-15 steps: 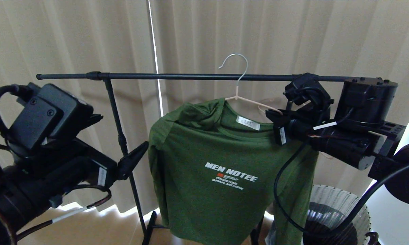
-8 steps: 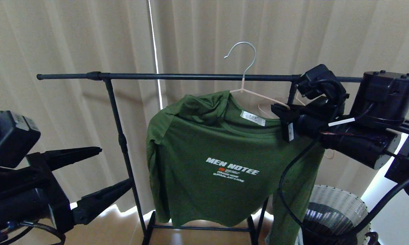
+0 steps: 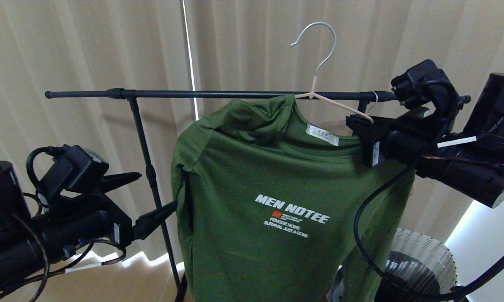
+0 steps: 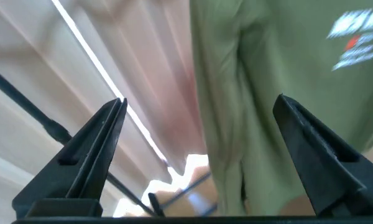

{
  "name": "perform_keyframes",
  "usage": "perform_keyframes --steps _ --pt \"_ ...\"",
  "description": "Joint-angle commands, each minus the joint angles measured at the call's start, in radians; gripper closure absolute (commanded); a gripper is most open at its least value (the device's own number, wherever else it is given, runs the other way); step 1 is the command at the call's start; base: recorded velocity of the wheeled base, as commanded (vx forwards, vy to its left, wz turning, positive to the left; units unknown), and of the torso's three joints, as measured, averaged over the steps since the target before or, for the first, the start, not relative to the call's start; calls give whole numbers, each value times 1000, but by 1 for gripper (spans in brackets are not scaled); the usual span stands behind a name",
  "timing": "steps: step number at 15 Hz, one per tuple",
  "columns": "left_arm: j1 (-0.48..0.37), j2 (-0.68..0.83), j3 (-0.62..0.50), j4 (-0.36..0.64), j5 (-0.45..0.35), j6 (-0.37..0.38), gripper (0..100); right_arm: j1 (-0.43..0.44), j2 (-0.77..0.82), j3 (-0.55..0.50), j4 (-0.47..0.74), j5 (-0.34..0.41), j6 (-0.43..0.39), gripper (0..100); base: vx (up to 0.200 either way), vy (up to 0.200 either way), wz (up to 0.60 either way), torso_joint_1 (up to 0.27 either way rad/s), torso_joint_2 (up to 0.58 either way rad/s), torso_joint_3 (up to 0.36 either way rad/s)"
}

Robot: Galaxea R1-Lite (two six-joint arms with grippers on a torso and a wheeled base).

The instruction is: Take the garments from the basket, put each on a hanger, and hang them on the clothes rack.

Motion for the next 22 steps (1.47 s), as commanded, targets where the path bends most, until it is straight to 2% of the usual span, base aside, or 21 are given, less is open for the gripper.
perform_keyframes --steps 1,5,6,10,13,15,20,21,22 --pt "1 59 -19 -3 1 2 0 10 -31 11 -1 0 1 100 0 0 0 0 0 0" --pt "-12 74 -45 -3 1 4 0 57 -52 15 -1 -1 -1 100 0 0 0 0 0 0" --pt "-13 74 -47 -3 1 4 100 57 -52 15 1 -1 -1 100 0 0 0 0 0 0" --pt "10 70 -42 -3 6 15 100 49 -46 11 1 -4 -1 100 0 0 0 0 0 0" --pt "117 48 -15 -5 8 107 100 -4 -49 5 33 -9 -1 100 0 0 0 0 0 0" --pt "165 4 7 -5 4 127 100 -52 -51 3 40 -10 -1 100 0 0 0 0 0 0" --pt "171 -15 21 -2 6 127 100 -76 -51 0 42 -10 -1 100 0 0 0 0 0 0" --pt "171 -15 21 0 8 127 0 -76 -52 0 42 -10 -1 100 0 0 0 0 0 0" --pt "171 -15 21 1 8 127 0 -76 -52 0 44 -10 -1 100 0 0 0 0 0 0"
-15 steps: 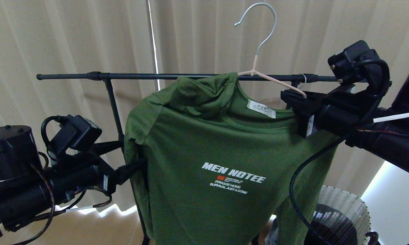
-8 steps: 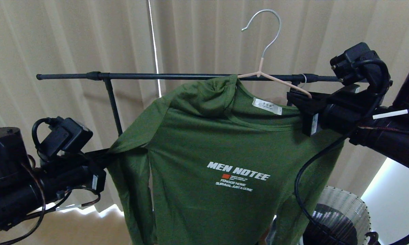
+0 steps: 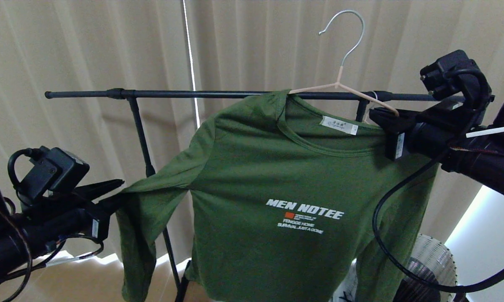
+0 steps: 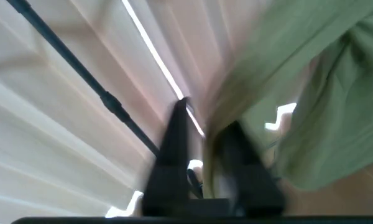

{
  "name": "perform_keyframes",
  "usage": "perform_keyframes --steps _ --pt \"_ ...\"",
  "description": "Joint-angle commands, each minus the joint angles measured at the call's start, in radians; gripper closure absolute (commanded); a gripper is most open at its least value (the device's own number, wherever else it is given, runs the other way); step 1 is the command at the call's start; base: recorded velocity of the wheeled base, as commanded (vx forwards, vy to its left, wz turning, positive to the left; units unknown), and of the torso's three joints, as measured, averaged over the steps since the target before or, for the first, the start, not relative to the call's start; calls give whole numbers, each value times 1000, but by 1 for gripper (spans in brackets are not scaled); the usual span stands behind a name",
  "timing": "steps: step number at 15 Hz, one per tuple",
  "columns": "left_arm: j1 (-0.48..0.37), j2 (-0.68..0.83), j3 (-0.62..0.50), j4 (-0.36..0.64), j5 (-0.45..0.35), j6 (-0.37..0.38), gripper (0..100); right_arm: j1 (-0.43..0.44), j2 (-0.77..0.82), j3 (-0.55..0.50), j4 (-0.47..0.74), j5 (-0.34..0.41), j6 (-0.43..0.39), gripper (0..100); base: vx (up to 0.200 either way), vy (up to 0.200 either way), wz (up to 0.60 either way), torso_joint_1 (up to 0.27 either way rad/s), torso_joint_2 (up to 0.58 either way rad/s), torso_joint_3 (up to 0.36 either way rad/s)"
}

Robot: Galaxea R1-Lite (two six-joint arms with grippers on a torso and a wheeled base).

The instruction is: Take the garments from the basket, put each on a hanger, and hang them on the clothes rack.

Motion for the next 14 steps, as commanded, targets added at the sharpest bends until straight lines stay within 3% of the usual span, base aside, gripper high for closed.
perform_keyframes --steps 1,3,6,9,11,14 --pt "0 -3 1 -1 0 0 0 0 0 0 0 0 -1 100 0 0 0 0 0 0" --pt "-6 -14 3 -2 -5 -3 0 0 5 0 5 -5 -1 100 0 0 0 0 0 0" --pt "-11 -141 32 -4 -13 -2 0 -4 -12 -28 129 -17 -1 100 0 0 0 0 0 0" --pt "-41 -247 37 4 -45 -14 0 -24 -4 -46 152 -56 -1 100 0 0 0 0 0 0" --pt "-84 -278 43 6 -43 -78 0 -46 11 -51 160 -105 -1 100 0 0 0 0 0 0" --pt "-92 -279 60 26 -42 -103 0 -73 11 -51 161 -138 -1 100 0 0 0 0 0 0"
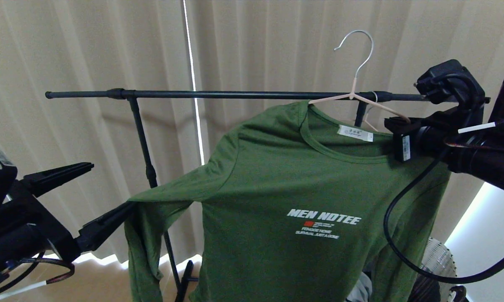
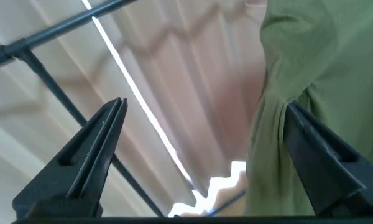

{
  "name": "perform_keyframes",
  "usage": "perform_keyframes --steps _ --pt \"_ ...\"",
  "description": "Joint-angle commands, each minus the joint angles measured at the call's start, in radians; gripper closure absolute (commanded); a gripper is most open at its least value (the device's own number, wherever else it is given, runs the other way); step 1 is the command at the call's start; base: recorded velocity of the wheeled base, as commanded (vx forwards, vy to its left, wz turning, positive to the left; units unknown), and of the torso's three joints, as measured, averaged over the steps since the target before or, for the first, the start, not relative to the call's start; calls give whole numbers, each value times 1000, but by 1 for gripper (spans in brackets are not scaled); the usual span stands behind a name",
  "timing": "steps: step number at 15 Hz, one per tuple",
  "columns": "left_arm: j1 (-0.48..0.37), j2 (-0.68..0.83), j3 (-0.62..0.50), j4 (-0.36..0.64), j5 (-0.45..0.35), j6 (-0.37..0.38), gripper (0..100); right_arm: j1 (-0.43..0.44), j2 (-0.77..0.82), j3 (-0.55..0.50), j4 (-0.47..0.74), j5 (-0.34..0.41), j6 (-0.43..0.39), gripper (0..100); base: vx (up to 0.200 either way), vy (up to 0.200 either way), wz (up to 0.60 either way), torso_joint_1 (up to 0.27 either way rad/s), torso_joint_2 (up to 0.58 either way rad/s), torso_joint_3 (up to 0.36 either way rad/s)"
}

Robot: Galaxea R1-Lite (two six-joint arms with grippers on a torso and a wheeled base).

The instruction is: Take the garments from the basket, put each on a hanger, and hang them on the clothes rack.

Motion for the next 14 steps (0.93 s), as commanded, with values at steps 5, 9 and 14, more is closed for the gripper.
perform_keyframes --steps 5,9,14 --pt "-2 -85 -40 92 5 -116 0 -35 4 -2 47 -78 -2 100 0 0 0 0 0 0" --pt "8 -123 26 92 7 -136 0 -35 6 13 52 -84 0 100 0 0 0 0 0 0" --pt "38 -258 105 92 4 -130 0 -35 6 19 176 -190 1 100 0 0 0 0 0 0"
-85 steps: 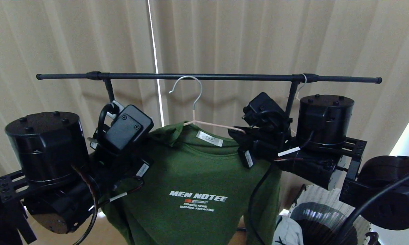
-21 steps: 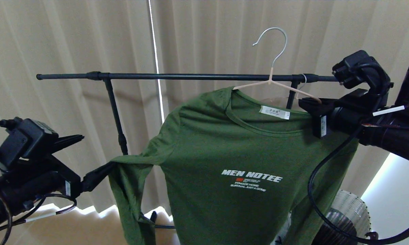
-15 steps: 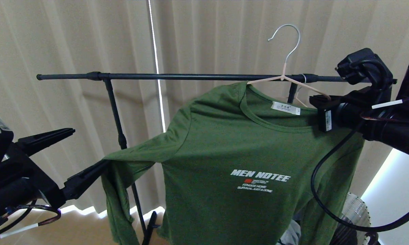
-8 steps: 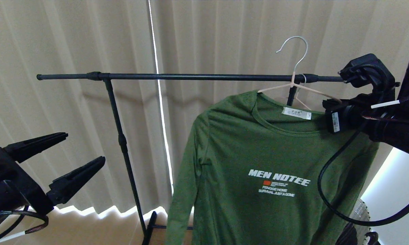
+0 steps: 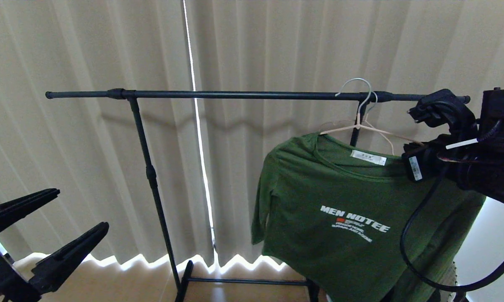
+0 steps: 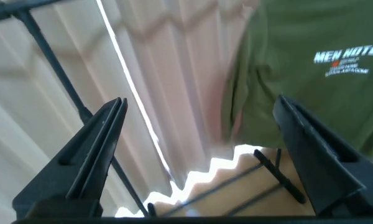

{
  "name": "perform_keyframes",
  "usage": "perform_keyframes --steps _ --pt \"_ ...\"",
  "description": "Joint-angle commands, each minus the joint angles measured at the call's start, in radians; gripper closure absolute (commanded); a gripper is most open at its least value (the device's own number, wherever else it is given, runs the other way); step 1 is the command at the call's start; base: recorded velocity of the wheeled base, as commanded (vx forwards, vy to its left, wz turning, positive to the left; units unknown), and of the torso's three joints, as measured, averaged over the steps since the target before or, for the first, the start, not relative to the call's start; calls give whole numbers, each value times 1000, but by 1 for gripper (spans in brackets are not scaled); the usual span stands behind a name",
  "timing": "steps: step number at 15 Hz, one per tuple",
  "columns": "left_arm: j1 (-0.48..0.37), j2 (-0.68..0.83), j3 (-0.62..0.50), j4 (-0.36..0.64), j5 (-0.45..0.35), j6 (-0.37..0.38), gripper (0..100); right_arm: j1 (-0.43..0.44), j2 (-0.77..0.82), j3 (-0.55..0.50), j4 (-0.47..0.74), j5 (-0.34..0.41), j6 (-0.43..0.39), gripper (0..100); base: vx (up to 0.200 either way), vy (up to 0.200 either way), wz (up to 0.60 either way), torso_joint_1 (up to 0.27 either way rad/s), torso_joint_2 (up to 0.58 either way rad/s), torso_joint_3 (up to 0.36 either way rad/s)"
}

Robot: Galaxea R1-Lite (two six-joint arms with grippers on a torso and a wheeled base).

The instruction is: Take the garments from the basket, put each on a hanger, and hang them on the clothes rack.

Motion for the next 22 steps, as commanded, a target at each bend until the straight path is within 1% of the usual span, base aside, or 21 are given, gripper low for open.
perform_keyframes --steps 1,2,3,4,6,8,18,20,22 --pt "3 -37 9 -1 -1 -1 0 0 6 -1 1 -25 -1 100 0 0 0 0 0 0" --pt "3 -33 4 -1 -1 -7 0 0 19 -3 -2 -54 2 100 0 0 0 0 0 0" --pt "6 -25 1 -1 -1 -8 0 0 24 -3 -7 -62 5 100 0 0 0 0 0 0" --pt "9 4 -6 -1 0 -11 0 0 35 0 -10 -62 22 100 0 0 0 0 0 0" --pt "10 6 -2 1 2 -14 0 0 49 -6 -13 -63 61 100 0 0 0 0 0 0" --pt "18 6 -10 1 0 -34 0 0 52 -6 -14 -62 63 100 200 0 0 2 2 2" --pt "13 15 1 1 -3 -31 0 3 76 -7 -16 -63 69 100 200 0 0 3 4 4" --pt "12 12 1 1 -3 -30 0 11 81 -18 -13 -65 71 100 0 0 0 0 0 0" --pt "12 13 6 1 -3 -27 0 39 104 -50 -5 -70 71 100 0 0 0 0 0 0"
